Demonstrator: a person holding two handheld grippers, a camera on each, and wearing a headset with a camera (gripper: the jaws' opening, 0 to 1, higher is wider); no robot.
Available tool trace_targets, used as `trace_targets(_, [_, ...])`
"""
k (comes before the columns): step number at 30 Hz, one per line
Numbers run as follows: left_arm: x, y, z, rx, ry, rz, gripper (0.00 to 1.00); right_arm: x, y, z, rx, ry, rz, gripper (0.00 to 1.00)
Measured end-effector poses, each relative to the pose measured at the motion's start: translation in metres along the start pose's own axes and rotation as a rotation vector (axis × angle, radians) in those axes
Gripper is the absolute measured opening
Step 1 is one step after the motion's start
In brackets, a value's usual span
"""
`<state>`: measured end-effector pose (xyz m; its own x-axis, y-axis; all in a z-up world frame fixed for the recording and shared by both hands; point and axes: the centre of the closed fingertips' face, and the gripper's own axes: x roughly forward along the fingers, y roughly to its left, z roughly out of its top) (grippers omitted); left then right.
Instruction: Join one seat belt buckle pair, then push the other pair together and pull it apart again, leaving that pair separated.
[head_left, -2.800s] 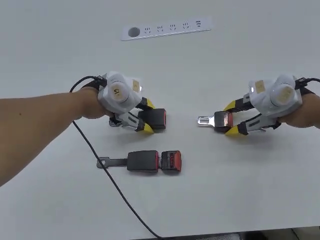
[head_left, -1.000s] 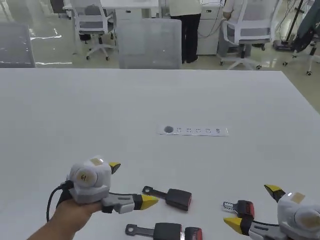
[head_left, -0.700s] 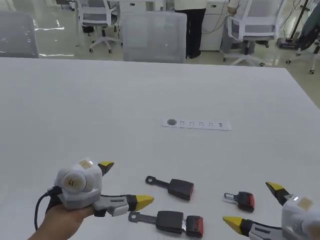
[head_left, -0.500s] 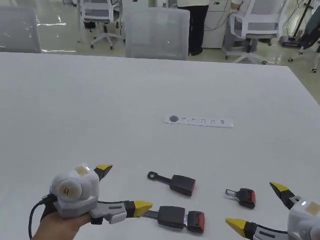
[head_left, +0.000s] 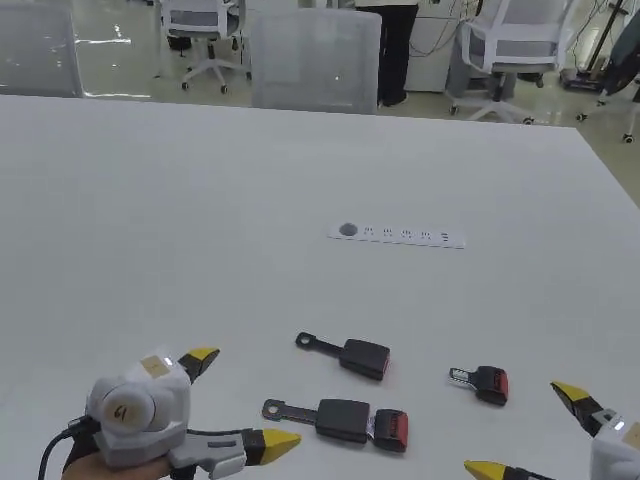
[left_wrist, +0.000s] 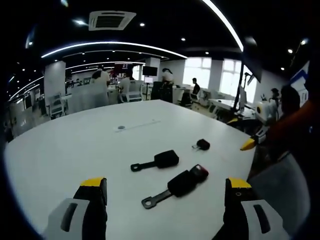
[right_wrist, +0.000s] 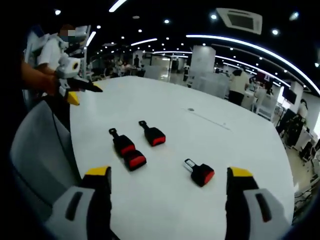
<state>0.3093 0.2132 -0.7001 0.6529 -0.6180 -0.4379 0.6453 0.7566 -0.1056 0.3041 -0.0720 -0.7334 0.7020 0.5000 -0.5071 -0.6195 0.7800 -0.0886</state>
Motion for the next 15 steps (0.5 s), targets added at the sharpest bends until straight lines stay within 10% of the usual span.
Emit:
trace_targets(3, [0.0, 0.001, 0.0, -0.008, -0.004, 0.007, 1.0, -0.004, -0.003, -0.006, 0.106, -0.019, -0.039, 0.96])
trace_targets(15, [-0.002, -0.004, 0.009, 0.003, -0.027, -0.006, 1.0, -0.011, 0.008, -0.011, 0.082, -0.024, -0.02, 0.97])
